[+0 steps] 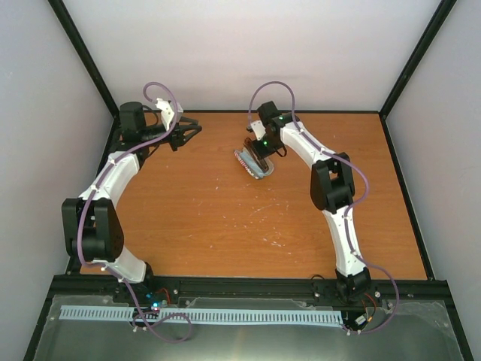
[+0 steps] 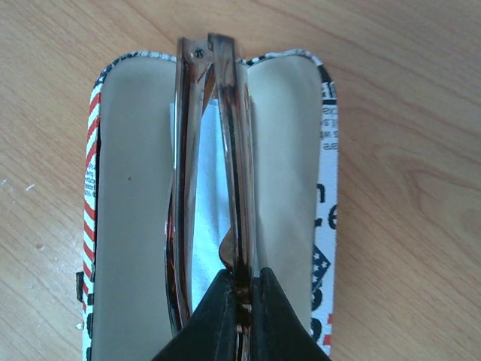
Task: Organize the sunglasses
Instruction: Place the sunglasses in the sunglasses case.
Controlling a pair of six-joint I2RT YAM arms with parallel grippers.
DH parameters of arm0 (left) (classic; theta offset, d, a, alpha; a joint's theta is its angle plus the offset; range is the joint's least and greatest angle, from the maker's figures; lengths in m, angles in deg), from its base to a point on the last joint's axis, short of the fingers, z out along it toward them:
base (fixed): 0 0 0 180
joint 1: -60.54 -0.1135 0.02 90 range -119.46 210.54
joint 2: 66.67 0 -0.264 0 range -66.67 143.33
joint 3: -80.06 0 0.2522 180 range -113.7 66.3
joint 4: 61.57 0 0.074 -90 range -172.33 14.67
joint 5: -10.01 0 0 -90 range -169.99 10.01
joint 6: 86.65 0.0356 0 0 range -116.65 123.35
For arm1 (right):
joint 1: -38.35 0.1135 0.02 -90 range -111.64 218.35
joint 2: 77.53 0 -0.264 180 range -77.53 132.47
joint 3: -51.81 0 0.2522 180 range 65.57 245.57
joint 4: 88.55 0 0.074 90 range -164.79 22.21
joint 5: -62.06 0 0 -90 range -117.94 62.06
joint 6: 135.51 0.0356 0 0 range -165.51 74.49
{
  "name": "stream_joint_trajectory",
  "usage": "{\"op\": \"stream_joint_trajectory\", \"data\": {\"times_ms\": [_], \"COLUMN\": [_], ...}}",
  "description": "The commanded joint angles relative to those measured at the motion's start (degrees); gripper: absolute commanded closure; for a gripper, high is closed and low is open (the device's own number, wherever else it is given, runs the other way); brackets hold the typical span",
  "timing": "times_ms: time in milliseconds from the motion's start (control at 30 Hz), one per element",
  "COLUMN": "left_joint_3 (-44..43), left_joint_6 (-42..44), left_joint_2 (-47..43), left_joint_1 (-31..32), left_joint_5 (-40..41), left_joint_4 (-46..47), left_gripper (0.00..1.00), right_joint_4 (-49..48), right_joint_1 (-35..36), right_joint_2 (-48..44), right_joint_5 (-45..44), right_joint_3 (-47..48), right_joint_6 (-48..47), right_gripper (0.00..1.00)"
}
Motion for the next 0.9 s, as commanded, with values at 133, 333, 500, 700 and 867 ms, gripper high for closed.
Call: {"op": "stream_joint_trajectory", "data": {"times_ms": [133,333,500,700,867], "left_joint_3": [-1.43,-1.52,-1.6,-1.44,-1.31], "left_joint_6": [0.75,1.13,1.05,1.66,2.36], "left_joint_2": [1.05,1.33,1.54,1.44,1.21], "left_joint_1": [-0.35,-0.34,-0.34,-0.32,-0.34], "left_joint_5": [0.46,0.48,0.57,0.65,0.62], "left_joint_4": [0.34,0.06,0.14,-0.08,-0.77], "left_gripper": [0.7,0.68,0.66,0.65,0.64], "right_joint_4": [3.9,5.6,6.17,3.4,2.91], "right_joint_1": [-0.31,-0.31,-0.29,-1.58,-2.57], "right_joint_2": [3.58,5.67,6.06,6.07,6.7], "right_joint_5": [4.5,7.47,8.4,11.35,12.58], "right_joint_3": [3.17,7.08,7.01,5.21,5.17], "right_joint_6": [-0.63,-0.61,-0.12,5.57,8.25], "right_gripper": [0.97,0.97,0.96,0.97,0.97]}}
